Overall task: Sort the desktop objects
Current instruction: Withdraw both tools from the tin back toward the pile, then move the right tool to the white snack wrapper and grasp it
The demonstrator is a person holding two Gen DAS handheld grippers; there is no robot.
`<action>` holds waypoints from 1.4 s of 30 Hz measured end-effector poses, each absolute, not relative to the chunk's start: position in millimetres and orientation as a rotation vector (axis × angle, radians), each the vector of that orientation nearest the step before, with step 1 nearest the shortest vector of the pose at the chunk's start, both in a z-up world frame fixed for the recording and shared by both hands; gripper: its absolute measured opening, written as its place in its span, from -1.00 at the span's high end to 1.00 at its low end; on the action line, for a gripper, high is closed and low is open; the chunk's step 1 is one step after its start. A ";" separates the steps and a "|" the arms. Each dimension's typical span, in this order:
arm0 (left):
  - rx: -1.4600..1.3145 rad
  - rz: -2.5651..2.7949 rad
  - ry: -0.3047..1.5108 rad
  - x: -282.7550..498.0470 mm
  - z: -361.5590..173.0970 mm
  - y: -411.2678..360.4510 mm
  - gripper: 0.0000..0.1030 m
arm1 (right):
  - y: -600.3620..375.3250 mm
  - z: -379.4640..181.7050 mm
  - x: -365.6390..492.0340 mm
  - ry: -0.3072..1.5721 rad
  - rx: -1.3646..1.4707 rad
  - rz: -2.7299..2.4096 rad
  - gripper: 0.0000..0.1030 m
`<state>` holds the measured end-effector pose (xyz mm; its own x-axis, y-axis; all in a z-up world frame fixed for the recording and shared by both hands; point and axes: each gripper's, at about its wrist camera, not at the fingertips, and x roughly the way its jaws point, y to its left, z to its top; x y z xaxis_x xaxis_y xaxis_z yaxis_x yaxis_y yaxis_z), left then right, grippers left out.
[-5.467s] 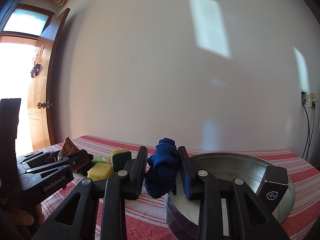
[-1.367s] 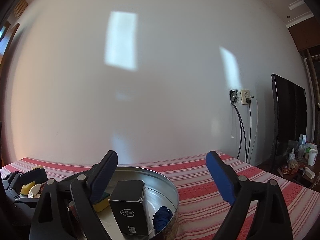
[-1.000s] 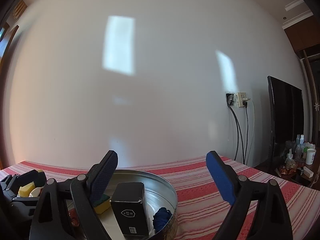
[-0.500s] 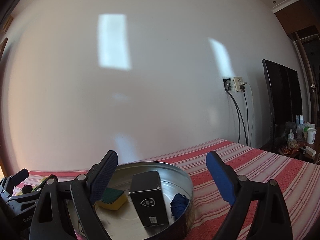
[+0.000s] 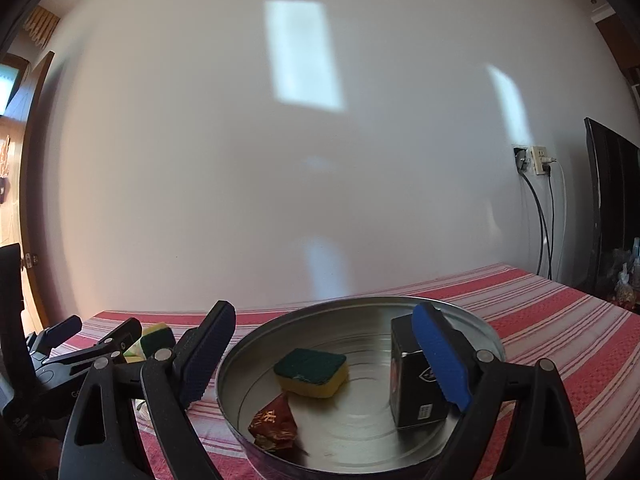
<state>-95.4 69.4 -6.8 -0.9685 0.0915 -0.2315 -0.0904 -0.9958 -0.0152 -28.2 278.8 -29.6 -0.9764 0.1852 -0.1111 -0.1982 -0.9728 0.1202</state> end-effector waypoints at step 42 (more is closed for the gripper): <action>-0.568 3.292 -0.433 -136.5 -16.7 -101.0 -0.98 | 105.0 -94.9 -201.7 0.012 -1.349 3.130 -0.03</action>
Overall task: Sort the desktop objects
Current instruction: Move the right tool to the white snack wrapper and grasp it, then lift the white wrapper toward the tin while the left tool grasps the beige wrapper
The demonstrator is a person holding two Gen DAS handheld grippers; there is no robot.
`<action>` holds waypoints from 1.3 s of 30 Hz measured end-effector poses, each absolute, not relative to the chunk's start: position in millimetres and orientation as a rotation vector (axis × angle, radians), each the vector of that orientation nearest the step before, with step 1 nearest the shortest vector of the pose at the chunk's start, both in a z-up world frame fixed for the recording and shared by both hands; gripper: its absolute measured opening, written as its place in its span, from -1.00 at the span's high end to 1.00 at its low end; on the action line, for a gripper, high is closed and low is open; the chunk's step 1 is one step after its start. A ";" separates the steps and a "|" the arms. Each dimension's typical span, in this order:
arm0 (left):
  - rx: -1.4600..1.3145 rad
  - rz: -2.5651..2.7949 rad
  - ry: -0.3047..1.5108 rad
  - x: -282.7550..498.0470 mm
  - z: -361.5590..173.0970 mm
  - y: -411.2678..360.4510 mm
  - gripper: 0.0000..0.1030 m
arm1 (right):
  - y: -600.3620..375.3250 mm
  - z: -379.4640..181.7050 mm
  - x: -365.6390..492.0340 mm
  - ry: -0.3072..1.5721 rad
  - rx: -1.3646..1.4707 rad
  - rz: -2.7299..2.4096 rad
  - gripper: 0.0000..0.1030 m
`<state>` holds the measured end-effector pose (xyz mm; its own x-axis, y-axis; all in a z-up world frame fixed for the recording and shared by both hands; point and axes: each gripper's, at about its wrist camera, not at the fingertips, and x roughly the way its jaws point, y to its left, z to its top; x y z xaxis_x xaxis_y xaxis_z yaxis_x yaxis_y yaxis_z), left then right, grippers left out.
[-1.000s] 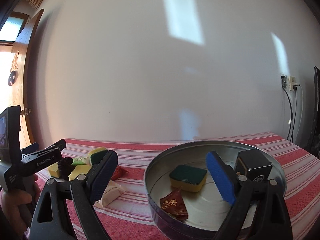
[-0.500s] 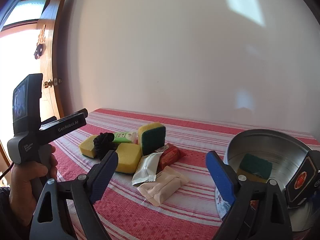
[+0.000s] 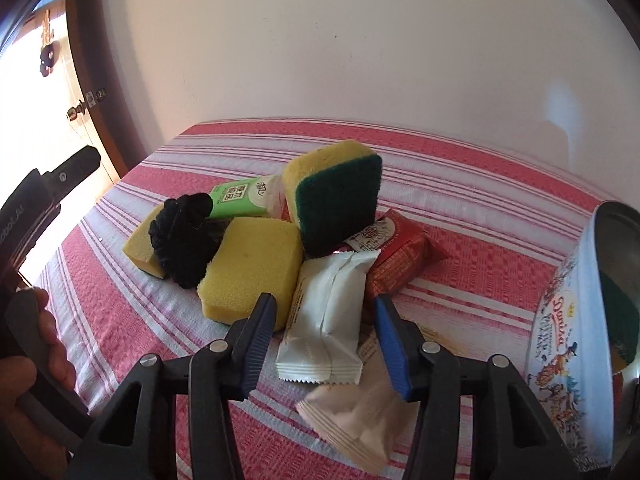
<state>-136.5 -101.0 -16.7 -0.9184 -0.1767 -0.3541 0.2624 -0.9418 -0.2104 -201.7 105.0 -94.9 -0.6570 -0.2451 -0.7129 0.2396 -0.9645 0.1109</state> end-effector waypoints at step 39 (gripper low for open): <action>0.530 -3.175 0.060 -115.4 -13.0 -7.7 -0.98 | 197.4 -22.5 -114.9 -0.188 0.439 -2.811 0.54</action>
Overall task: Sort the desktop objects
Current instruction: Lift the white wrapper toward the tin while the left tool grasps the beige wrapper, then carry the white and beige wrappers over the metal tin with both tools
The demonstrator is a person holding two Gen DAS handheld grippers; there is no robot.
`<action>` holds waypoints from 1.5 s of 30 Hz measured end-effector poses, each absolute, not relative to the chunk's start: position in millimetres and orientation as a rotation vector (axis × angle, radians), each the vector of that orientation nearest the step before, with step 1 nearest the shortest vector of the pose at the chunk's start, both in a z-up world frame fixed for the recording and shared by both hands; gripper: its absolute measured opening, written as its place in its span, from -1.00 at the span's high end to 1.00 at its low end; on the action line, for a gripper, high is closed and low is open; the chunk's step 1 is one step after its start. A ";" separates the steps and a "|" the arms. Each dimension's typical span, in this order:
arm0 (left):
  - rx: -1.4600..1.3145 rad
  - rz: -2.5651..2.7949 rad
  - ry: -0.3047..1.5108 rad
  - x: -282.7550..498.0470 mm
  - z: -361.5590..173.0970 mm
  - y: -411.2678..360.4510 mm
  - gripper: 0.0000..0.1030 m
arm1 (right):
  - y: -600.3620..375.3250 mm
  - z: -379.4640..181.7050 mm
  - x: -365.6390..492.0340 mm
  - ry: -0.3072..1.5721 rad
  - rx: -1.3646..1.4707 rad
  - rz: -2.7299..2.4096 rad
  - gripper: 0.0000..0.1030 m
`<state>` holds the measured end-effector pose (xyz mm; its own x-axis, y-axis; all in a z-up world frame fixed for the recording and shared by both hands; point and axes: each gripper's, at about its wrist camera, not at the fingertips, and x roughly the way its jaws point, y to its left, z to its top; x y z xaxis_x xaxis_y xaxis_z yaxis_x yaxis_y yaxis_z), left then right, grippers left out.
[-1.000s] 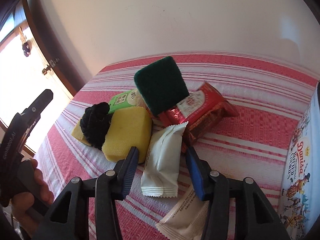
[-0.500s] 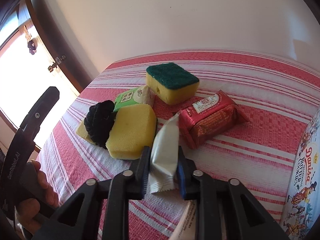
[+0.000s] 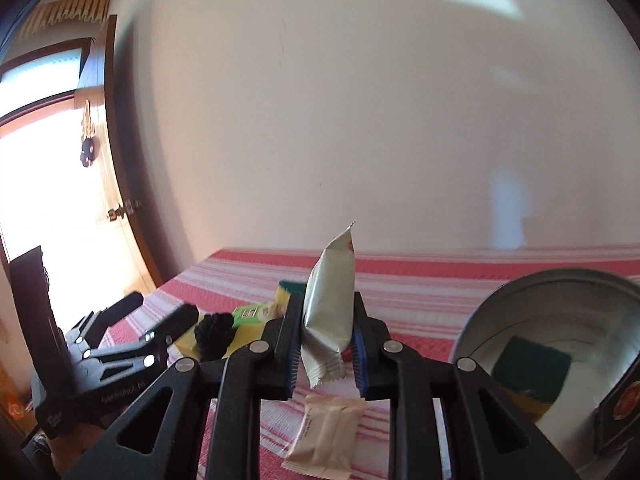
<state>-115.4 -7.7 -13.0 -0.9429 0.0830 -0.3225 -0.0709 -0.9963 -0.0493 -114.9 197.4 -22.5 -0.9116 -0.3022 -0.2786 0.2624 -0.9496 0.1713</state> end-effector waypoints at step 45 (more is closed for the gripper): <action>-0.653 2.982 0.059 -91.1 -17.8 66.9 0.06 | 237.3 -6.4 -61.8 -0.103 0.097 -3.065 0.54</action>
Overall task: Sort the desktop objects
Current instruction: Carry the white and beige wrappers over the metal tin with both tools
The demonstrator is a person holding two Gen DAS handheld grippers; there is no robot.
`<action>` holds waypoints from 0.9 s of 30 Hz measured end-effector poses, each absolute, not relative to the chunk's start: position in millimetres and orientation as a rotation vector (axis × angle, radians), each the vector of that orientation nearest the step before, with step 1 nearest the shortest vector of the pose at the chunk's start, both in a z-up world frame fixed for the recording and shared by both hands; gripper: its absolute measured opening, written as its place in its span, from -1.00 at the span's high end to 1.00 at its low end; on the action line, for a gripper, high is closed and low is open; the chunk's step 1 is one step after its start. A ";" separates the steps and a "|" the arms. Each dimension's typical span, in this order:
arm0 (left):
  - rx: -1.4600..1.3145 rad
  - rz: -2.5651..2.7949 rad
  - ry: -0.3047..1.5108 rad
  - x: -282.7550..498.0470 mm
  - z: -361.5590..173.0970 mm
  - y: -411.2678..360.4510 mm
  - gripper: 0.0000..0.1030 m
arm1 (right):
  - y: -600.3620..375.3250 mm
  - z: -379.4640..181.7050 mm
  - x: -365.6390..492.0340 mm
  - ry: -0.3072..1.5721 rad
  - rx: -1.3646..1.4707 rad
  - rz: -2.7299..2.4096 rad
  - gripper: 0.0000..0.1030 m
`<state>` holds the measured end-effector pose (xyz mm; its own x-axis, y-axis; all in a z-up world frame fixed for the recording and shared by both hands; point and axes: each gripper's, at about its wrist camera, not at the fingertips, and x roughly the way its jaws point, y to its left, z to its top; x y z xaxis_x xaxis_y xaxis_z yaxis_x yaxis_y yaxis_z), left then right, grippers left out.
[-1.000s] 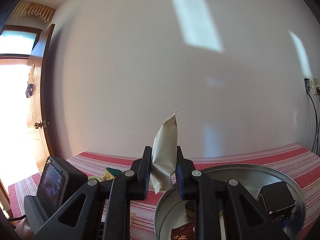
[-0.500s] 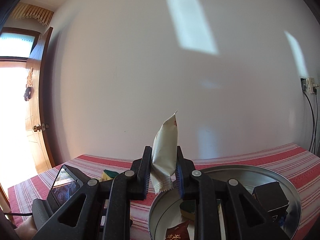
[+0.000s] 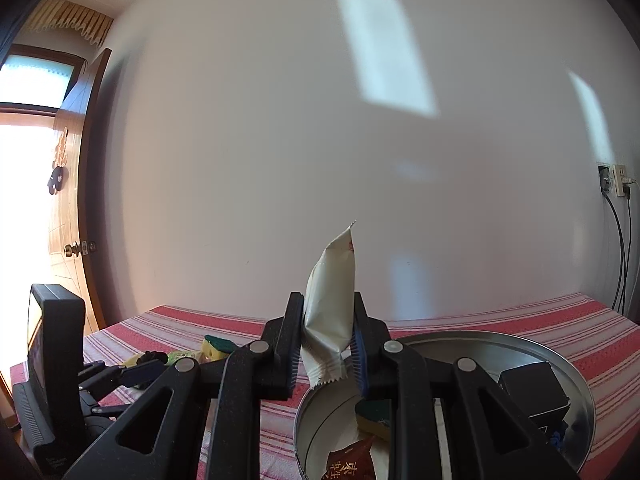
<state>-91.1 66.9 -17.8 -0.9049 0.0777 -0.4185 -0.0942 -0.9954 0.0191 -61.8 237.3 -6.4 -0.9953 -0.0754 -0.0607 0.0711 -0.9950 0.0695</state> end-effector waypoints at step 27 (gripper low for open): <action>-1.314 2.719 0.044 -193.5 -61.3 106.7 0.17 | 233.3 -15.2 -52.2 -0.043 0.090 -3.059 0.54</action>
<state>-193.5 106.7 -61.3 -0.6154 0.0962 -0.7823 -0.1216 -0.9922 -0.0263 -52.2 233.3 -15.2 -0.9950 -0.0815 -0.0576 0.0799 -0.9963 0.0304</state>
